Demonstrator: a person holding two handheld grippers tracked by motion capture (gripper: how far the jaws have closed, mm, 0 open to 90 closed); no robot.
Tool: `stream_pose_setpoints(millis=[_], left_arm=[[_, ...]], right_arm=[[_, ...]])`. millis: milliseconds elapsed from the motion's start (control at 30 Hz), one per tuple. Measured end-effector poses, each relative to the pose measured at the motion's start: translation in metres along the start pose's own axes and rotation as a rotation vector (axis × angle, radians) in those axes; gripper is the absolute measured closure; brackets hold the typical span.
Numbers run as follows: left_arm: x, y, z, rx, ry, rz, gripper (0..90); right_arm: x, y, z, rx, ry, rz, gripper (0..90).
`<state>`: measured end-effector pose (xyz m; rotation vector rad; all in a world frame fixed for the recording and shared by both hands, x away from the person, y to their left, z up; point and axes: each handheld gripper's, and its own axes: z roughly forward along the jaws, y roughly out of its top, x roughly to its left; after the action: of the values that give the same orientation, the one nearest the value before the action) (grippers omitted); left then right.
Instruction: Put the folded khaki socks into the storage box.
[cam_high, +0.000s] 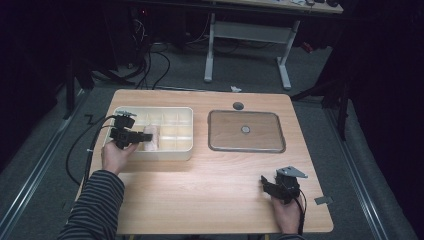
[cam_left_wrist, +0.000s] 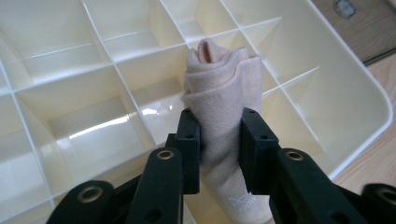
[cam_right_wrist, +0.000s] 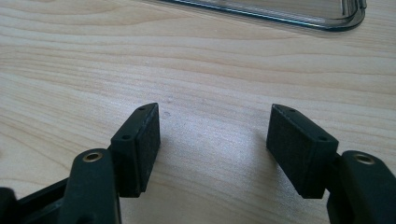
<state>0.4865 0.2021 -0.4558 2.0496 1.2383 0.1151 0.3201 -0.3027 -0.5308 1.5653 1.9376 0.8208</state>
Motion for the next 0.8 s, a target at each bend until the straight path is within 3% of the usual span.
stream_pose_setpoints(millis=[367,567,800], left_arm=[[-0.002,-0.001,0.007,0.049,0.036,0.035,72.7],[-0.010,-0.004,0.010,0.092,0.090,0.114,73.6],[-0.015,-0.007,0.018,0.139,0.115,0.153,74.3]], right_arm=[[0.000,0.000,0.000,0.000,0.000,0.000,35.0],[0.000,0.000,0.000,0.000,0.000,0.000,35.0],[0.000,0.000,0.000,0.000,-0.001,0.000,35.1]])
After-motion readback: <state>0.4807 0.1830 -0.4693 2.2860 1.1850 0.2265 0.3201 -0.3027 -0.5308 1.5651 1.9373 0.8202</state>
